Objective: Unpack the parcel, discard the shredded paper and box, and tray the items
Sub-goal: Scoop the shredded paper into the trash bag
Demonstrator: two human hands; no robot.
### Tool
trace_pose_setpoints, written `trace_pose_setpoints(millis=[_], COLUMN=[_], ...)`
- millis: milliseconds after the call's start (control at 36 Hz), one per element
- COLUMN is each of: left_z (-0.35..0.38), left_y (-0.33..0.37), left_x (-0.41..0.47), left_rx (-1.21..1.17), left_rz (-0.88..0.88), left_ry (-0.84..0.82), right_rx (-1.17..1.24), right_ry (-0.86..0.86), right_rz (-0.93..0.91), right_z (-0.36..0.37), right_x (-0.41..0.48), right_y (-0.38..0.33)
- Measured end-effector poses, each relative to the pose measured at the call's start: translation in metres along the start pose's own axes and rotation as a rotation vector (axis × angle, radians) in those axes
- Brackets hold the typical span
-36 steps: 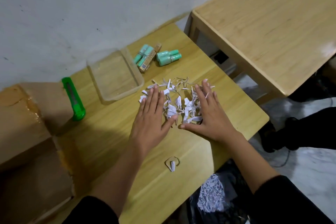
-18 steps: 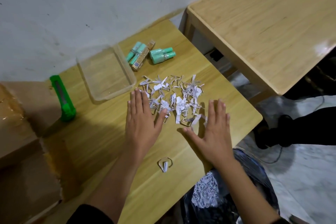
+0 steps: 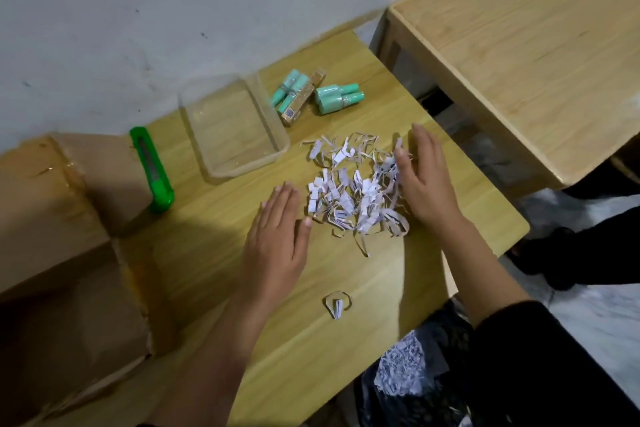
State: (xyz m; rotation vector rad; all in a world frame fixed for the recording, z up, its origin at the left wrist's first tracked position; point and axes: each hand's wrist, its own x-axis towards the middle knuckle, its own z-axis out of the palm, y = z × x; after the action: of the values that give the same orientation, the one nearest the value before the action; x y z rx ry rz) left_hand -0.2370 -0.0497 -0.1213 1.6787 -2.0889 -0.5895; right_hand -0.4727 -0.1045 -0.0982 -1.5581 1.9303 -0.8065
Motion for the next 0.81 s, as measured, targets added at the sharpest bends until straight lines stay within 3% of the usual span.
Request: trace_pose_setpoints(millis=[139, 306, 528, 806], left_z=[0.001, -0.008, -0.009, -0.011], left_y=[-0.004, -0.022, -0.021, -0.013], left_x=[-0.006, -0.022, -0.029, -0.030], left_rx=[0.048, 0.103, 0.162, 0.156], left_rz=[-0.032, -0.188, -0.208, -0.213], left_ry=[0.027, 0.108, 0.104, 0.074], right_rx=[-0.135, -0.125, -0.427, -0.404], right_ry=[-0.199, -0.118, -0.320, -0.486], right_rz=[-0.182, -0.260, -0.318, -0.541], right_z=[0.014, 0.018, 0.051, 0.033], right_x=[-0.005, -0.002, 0.031, -0.055], right_y=[-0.015, -0.030, -0.062, -0.049])
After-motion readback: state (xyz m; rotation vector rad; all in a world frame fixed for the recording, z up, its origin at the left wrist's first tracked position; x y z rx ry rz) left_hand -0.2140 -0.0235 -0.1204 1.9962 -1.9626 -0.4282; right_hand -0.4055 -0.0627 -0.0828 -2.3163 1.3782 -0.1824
